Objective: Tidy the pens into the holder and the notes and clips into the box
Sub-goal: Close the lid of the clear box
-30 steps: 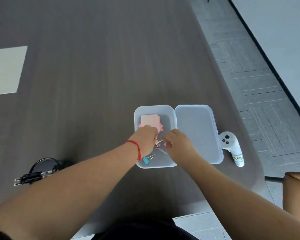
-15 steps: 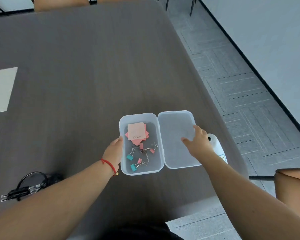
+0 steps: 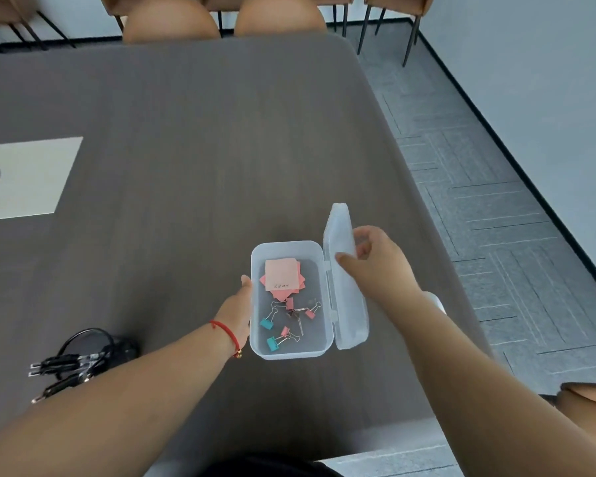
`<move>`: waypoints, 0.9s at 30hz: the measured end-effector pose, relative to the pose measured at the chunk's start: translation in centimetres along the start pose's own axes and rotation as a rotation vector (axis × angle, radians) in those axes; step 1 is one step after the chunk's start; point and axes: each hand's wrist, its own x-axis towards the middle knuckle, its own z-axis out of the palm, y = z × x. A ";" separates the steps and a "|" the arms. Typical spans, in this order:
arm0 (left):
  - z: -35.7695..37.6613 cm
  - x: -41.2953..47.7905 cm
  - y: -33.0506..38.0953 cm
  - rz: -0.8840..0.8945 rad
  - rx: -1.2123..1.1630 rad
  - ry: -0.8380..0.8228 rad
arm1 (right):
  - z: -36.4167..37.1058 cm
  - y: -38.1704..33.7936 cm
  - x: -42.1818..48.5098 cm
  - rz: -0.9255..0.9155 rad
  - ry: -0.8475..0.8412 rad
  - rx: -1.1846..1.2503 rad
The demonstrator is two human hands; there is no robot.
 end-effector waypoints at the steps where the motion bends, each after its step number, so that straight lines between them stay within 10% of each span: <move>1: -0.1 0.3 -0.2 0.005 -0.005 -0.004 | 1.2 -0.7 -0.1 -0.001 -0.030 0.001; 27: -11.2 -0.2 -3.8 -0.083 -0.021 -0.021 | 19.1 -2.4 -0.1 -0.306 -0.346 -1.005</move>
